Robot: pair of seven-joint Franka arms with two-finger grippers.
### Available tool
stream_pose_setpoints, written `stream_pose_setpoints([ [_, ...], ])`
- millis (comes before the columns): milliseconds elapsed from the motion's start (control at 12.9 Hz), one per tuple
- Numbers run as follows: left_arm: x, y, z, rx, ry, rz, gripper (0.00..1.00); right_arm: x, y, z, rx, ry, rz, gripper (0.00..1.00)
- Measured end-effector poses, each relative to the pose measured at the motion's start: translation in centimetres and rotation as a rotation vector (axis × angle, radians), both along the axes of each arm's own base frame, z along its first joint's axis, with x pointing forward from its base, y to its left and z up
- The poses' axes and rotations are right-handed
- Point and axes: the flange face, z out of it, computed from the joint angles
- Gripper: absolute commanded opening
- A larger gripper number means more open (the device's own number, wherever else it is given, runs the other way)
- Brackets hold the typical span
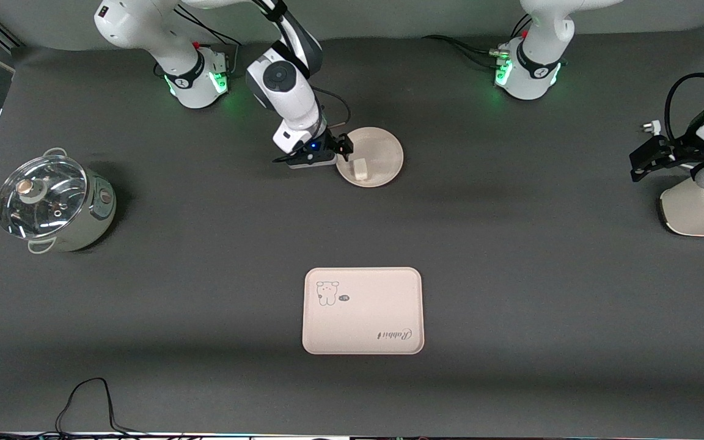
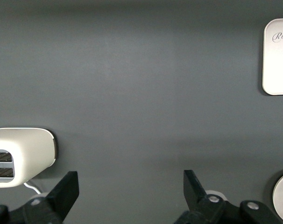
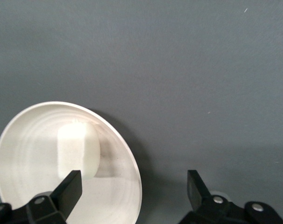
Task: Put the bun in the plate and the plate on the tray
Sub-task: 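Lower the right gripper to the plate rim, then close the right gripper on the plate rim and lift it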
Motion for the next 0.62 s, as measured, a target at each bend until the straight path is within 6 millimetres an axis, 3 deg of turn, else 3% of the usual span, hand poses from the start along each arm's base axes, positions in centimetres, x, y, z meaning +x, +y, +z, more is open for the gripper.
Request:
stream_pose_setpoints([
  [309,0.0,0.0,0.1,0.000,-0.001,-0.001,1.00,-0.9,0.3,-2.6,-0.012,0.007,-0.001,1.00],
  [541,0.0,0.0,0.1,0.000,-0.002,-0.001,1.00,-1.3,0.3,-3.4,-0.020,0.018,-0.004,1.00],
  [618,0.0,0.0,0.1,0.000,-0.002,-0.001,1.00,-1.3,0.3,-3.5,-0.021,0.019,-0.004,0.95],
])
